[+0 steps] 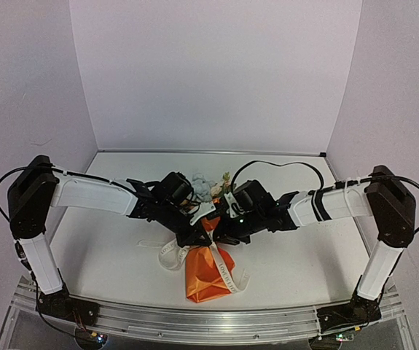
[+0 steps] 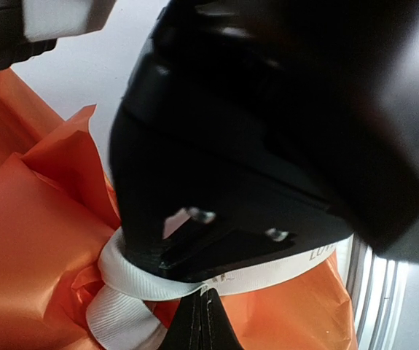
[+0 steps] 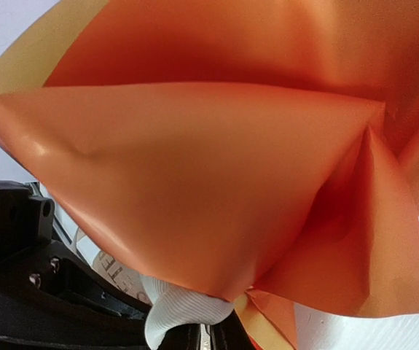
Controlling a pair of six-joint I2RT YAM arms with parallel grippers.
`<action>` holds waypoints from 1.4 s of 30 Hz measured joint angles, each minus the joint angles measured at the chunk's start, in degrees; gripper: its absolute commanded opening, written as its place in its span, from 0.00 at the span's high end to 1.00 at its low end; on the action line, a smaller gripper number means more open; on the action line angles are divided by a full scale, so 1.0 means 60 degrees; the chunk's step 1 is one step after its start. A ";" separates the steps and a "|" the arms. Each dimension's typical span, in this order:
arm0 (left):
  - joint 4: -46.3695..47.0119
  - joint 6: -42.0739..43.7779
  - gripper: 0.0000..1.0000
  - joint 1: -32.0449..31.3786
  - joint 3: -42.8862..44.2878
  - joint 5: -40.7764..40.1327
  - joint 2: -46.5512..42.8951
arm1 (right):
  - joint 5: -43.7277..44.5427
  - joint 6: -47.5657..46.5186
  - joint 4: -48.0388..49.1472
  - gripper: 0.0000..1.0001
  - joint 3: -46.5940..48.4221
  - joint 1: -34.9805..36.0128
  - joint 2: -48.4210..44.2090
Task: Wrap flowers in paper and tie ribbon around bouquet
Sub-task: Cross the half-tied ribbon over the folded bouquet.
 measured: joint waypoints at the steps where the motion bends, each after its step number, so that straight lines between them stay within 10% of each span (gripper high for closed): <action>1: 0.0017 -0.0010 1.00 0.0000 0.0000 -0.0031 0.0033 | -0.0001 0.0007 0.0018 0.90 -0.0043 0.0000 0.0000; 27: 0.0160 -0.0024 1.00 -0.0007 0.0004 -0.0415 0.0395 | 0.0012 -0.0215 -0.0278 0.72 -0.0691 0.0000 -0.1070; 42: 0.0234 -0.0099 0.95 -0.0009 -0.0007 -0.0487 0.0388 | 0.0292 -0.0210 -0.0550 1.00 -0.0276 0.0000 -0.0375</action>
